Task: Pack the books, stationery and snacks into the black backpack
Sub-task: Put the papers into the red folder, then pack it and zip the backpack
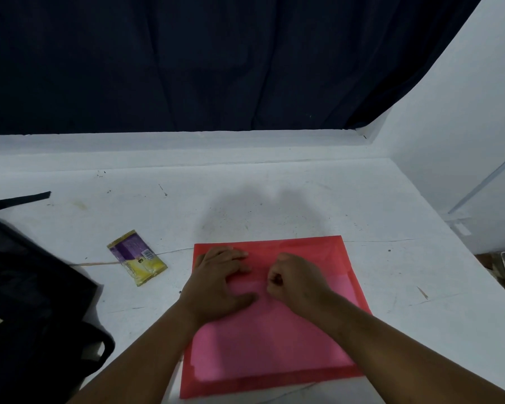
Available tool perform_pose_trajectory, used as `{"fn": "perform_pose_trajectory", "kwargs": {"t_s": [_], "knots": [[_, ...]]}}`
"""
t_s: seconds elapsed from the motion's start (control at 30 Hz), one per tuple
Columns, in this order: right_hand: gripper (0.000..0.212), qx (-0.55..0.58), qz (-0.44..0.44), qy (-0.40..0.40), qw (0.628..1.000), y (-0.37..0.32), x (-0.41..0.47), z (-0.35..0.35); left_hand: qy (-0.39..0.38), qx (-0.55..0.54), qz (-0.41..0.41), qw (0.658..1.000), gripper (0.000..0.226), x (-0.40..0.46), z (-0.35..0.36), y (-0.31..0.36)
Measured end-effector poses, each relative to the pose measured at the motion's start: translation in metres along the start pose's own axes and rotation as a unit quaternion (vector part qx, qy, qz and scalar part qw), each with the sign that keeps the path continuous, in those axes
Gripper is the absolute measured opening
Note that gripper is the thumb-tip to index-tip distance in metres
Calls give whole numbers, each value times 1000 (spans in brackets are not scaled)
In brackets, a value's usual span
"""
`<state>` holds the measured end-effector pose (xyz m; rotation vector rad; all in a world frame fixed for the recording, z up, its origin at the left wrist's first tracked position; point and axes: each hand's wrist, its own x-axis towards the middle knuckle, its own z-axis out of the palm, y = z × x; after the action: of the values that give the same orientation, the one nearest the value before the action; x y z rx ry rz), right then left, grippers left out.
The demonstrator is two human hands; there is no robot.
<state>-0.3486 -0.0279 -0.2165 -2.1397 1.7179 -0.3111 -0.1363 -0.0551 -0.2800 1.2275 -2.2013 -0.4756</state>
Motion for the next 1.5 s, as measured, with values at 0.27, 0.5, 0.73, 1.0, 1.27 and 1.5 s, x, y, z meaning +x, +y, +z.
{"fn": "perform_pose_trajectory", "kwargs": {"t_s": [0.27,0.5,0.73,1.0,1.27,1.5], "knots": [[8,32,7,42,999,9,4,4,-8,6,-8,1000,60,0,1,-2],[15,122,30,92,988,18,-6,19,41,-26,7,999,41,0,-6,4],[25,162,-16,120,979,37,-27,11,222,-45,-150,963,15,-7,-26,13],[53,20,105,160,981,76,-78,-6,112,73,-202,970,56,-60,-24,7],[71,6,188,145,971,82,-87,1,57,139,-255,955,65,-85,-19,22],[58,25,154,169,973,91,-94,4,89,91,-237,963,38,-81,-23,45]]}}
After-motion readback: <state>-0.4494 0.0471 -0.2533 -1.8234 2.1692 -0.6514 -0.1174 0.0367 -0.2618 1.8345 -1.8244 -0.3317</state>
